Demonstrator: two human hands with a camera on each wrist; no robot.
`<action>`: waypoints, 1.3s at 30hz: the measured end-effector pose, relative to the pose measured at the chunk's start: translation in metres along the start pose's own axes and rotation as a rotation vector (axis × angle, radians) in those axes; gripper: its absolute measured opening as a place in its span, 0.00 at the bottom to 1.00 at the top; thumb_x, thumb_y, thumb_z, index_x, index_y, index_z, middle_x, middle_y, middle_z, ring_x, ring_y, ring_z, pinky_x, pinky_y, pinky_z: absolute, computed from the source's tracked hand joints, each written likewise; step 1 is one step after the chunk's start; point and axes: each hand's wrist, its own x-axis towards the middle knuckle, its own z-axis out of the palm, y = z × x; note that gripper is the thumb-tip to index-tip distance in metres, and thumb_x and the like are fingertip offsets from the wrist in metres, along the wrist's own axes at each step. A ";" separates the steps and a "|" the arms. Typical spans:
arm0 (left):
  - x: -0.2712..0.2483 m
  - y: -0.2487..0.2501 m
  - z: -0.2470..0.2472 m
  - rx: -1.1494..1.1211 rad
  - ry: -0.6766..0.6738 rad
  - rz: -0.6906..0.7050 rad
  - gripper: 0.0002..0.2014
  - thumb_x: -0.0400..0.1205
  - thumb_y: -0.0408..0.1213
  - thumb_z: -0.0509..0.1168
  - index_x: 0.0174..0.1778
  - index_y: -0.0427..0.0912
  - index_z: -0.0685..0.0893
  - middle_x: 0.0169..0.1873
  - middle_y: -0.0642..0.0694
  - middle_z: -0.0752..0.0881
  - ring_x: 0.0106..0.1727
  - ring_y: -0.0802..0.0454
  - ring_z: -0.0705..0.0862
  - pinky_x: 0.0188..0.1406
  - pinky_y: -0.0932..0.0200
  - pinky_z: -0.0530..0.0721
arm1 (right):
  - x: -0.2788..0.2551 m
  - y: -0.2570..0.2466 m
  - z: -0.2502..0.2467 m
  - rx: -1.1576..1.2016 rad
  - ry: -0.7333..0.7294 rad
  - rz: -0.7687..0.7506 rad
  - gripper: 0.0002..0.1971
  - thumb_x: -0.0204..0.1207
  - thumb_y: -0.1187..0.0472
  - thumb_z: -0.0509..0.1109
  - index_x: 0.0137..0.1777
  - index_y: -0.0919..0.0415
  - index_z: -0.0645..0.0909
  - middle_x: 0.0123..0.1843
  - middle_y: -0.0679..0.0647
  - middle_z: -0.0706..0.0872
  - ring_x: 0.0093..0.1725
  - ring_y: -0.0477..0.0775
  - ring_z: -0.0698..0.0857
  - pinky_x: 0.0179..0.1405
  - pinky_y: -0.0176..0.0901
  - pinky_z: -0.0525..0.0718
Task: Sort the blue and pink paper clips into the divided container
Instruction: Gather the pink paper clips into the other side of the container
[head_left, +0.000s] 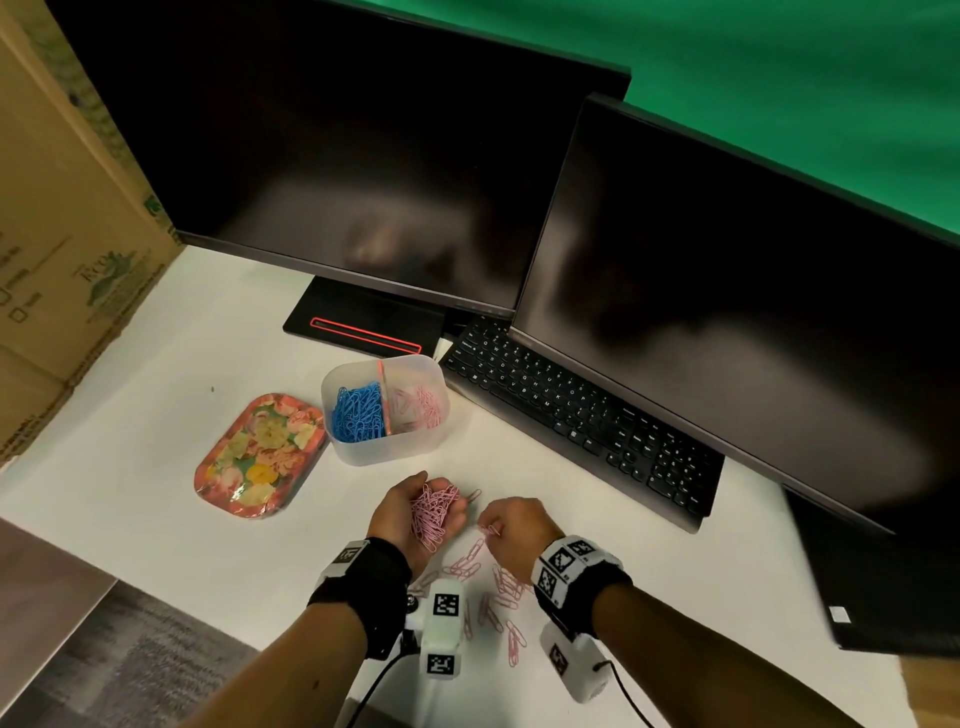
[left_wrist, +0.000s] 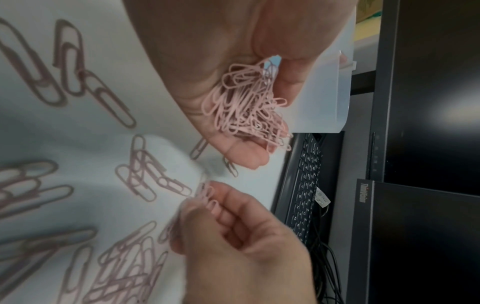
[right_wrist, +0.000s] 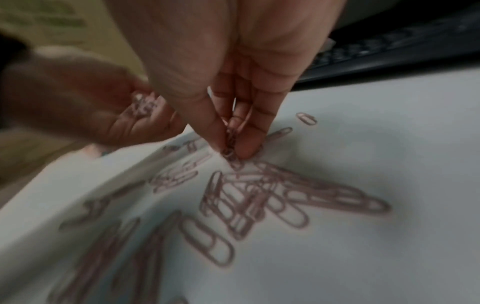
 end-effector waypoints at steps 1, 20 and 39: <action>0.001 0.000 -0.001 -0.002 0.002 0.005 0.17 0.85 0.41 0.55 0.37 0.37 0.81 0.28 0.36 0.86 0.26 0.44 0.88 0.27 0.56 0.89 | 0.000 0.000 -0.003 0.084 0.028 0.042 0.13 0.74 0.67 0.68 0.54 0.54 0.87 0.46 0.50 0.87 0.47 0.50 0.86 0.47 0.34 0.83; -0.016 0.073 0.069 -0.075 0.005 0.307 0.12 0.84 0.35 0.53 0.48 0.37 0.81 0.38 0.39 0.84 0.36 0.44 0.85 0.38 0.52 0.88 | -0.028 -0.049 -0.104 0.505 0.542 -0.317 0.09 0.72 0.66 0.76 0.52 0.60 0.88 0.47 0.51 0.86 0.43 0.45 0.86 0.47 0.29 0.86; -0.035 0.073 0.077 0.566 0.152 0.525 0.05 0.83 0.34 0.63 0.51 0.46 0.81 0.65 0.36 0.81 0.64 0.39 0.80 0.64 0.45 0.81 | -0.008 0.014 0.007 -0.146 -0.034 -0.087 0.37 0.81 0.59 0.58 0.85 0.54 0.42 0.87 0.53 0.38 0.85 0.55 0.37 0.83 0.54 0.38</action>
